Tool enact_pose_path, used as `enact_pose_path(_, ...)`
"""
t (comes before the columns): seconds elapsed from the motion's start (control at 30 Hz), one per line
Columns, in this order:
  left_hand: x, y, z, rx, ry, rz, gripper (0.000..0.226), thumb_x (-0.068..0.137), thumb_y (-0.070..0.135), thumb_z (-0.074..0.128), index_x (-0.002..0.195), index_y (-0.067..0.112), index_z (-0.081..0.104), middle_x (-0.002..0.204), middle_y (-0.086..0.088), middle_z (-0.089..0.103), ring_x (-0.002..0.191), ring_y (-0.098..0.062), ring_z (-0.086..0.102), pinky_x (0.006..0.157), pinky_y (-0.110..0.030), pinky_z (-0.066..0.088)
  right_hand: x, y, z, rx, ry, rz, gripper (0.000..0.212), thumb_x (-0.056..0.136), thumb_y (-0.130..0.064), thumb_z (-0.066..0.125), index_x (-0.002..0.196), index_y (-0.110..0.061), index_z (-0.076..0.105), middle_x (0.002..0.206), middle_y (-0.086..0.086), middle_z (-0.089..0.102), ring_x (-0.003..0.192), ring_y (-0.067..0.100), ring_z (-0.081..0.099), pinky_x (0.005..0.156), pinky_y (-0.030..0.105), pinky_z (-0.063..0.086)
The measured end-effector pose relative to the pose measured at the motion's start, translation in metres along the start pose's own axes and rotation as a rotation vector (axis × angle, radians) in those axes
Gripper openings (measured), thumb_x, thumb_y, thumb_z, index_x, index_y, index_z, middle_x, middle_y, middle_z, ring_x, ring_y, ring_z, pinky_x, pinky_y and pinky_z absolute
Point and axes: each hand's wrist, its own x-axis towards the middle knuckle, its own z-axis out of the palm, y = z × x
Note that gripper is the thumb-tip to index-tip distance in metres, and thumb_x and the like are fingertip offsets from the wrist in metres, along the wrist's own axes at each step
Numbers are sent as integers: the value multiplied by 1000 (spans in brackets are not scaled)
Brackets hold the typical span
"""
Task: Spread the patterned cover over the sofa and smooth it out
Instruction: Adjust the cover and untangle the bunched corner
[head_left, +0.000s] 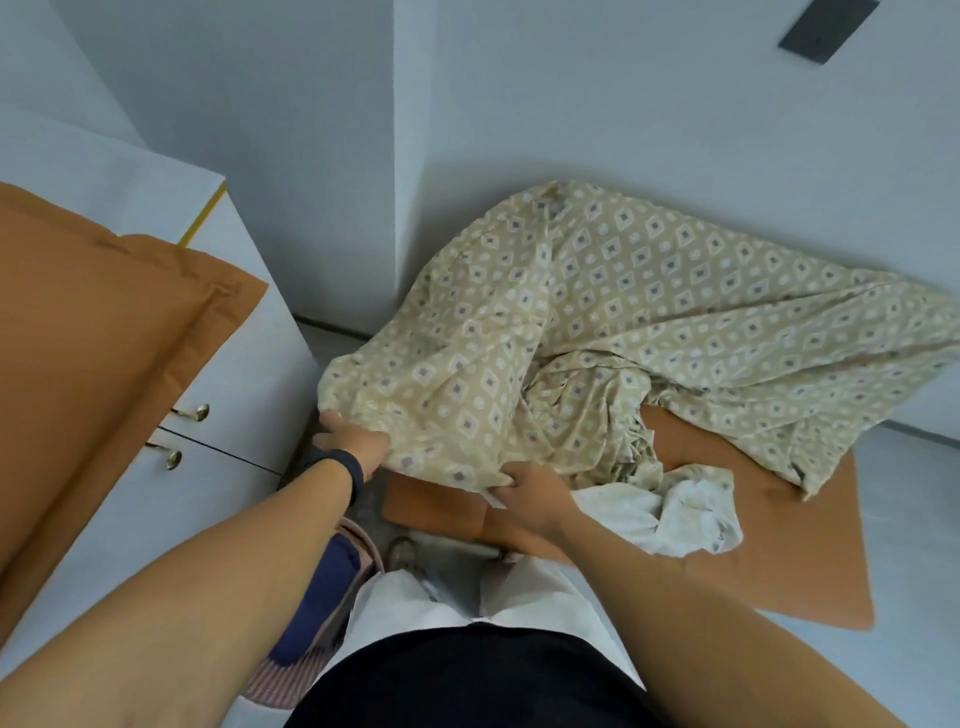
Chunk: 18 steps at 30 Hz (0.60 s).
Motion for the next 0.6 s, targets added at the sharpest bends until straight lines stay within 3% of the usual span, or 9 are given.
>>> enact_pose_path(0.03,-7,2,7,121,-60,66,85,87,18,71,157,24,22,152,-13,32,125,-40,50,90,-49,60,-3,-3,5,43,16,-6,24,94,-30,60,71,-22,61,74,0,65,71,20,58,59,28,39)
enact_pose_path(0.13,-34,10,31,501,-402,413,49,92,10,64,139,23,54,150,-8,44,124,-31,54,101,-39,53,-7,-3,10,101,101,-6,29,92,-19,57,67,-30,49,65,-6,54,62,13,49,56,26,36)
enact_pose_path(0.2,-52,13,50,774,-656,634,40,90,8,63,129,18,64,137,-5,56,123,-28,56,98,-34,48,-10,5,4,81,168,22,13,91,-19,56,87,-29,63,78,-4,64,73,16,56,65,32,45)
enact_pose_path(0.23,-61,14,59,867,-720,723,34,88,12,65,122,15,67,127,-6,62,116,-30,59,93,-36,49,-10,9,1,74,187,42,17,92,-19,56,103,-25,68,89,-1,68,81,19,59,70,34,47)
enact_pose_path(0.27,-73,17,67,932,-714,825,27,85,19,67,112,14,67,115,-8,64,106,-33,61,89,-38,51,-11,15,-3,76,184,46,24,92,-19,58,112,-21,69,96,1,70,85,19,60,72,33,46)
enact_pose_path(0.33,-83,20,79,973,-573,973,14,86,31,65,95,20,62,98,-4,63,91,-30,60,83,-43,52,-11,23,-10,96,152,24,26,90,-18,60,114,-22,69,95,-2,69,86,17,60,68,30,41)
enact_pose_path(0.43,-87,22,81,990,-580,964,14,96,28,56,85,25,48,83,-2,60,80,-28,57,70,-38,43,-13,26,-20,130,127,6,26,87,-17,60,109,-28,67,86,-12,63,79,10,57,61,23,38)
enact_pose_path(0.5,-89,23,73,826,-606,930,13,95,25,56,88,16,50,77,0,55,75,-28,54,66,-35,38,-12,31,-21,55,84,26,29,86,-19,58,112,-28,64,92,-6,65,82,16,60,61,26,39)
enact_pose_path(0.6,-94,35,60,480,-397,903,20,94,25,55,86,7,49,72,2,45,65,-16,41,62,-34,34,-12,52,-22,-130,29,110,22,87,-21,54,106,-25,64,105,4,69,97,28,65,74,35,50)
